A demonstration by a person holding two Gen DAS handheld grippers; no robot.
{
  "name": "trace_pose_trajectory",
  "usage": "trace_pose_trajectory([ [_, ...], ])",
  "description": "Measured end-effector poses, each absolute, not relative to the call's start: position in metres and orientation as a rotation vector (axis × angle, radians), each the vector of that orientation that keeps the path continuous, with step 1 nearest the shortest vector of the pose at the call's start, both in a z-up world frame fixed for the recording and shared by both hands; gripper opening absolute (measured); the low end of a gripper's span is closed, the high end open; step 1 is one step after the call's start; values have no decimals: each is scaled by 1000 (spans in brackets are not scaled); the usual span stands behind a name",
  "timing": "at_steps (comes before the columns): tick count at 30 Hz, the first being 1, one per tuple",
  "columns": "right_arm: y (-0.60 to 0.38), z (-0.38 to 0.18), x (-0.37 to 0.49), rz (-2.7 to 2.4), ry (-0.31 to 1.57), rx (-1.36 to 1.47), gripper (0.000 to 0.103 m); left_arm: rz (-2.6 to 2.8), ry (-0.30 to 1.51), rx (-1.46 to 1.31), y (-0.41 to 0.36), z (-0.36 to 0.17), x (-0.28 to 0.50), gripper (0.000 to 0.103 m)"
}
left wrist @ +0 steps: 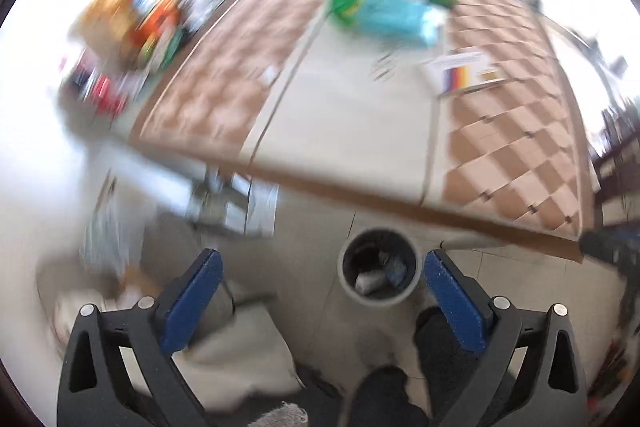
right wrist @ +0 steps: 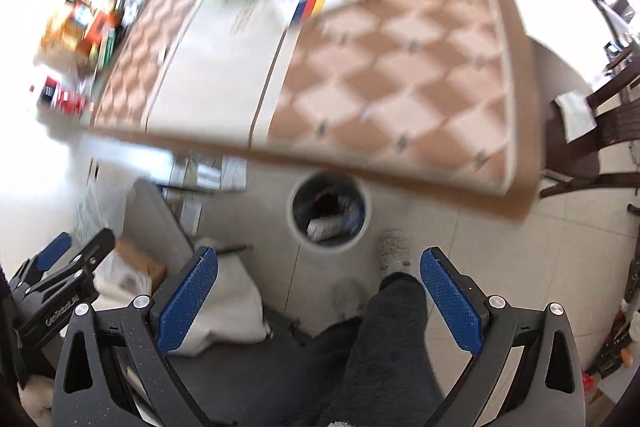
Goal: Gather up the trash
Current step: 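Grasp the white striped medicine box with the left gripper while the right grasps the blue-green rice bag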
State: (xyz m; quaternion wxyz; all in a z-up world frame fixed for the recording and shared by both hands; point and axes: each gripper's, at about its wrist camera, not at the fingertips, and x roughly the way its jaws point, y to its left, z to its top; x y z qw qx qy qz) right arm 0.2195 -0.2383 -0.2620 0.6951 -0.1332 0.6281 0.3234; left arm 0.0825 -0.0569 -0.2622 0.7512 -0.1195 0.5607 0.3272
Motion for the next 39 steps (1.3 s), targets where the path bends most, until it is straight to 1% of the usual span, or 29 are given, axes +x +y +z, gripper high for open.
trace_pose_trajectory([
  [4, -235, -262, 284, 683, 1451, -300, 102, 581, 1298, 7, -64, -273, 162, 103],
  [10, -220, -310, 380, 625, 1547, -300, 102, 375, 1468, 336, -68, -327, 281, 103],
  [14, -215, -347, 439, 571, 1613, -266, 102, 236, 1586, 420, -56, -369, 353, 103],
  [18, -214, -378, 496, 519, 1680, -230, 102, 128, 1666, 443, -39, -400, 401, 103],
  [22, -209, -394, 542, 487, 1713, -216, 102, 6, 1725, 363, -24, -421, 427, 101],
  [24, -204, -398, 562, 480, 1721, -210, 102, -49, 1736, 304, -20, -423, 431, 95],
  [25, -201, -399, 568, 476, 1725, -212, 102, -76, 1740, 267, -18, -421, 433, 88],
  [26, -199, -400, 575, 473, 1727, -212, 102, -103, 1754, 221, -16, -420, 433, 77],
  [30, -188, -398, 594, 473, 1737, -188, 102, -57, 1751, 89, -9, -413, 426, 77],
  [32, -181, -394, 598, 480, 1734, -190, 102, 43, 1758, -32, -3, -409, 416, 77],
  [36, -157, -382, 599, 534, 1717, -216, 102, 308, 1741, -408, 20, -399, 372, 77],
  [39, -125, -370, 591, 606, 1676, -307, 102, 560, 1663, -684, 49, -391, 323, 77],
])
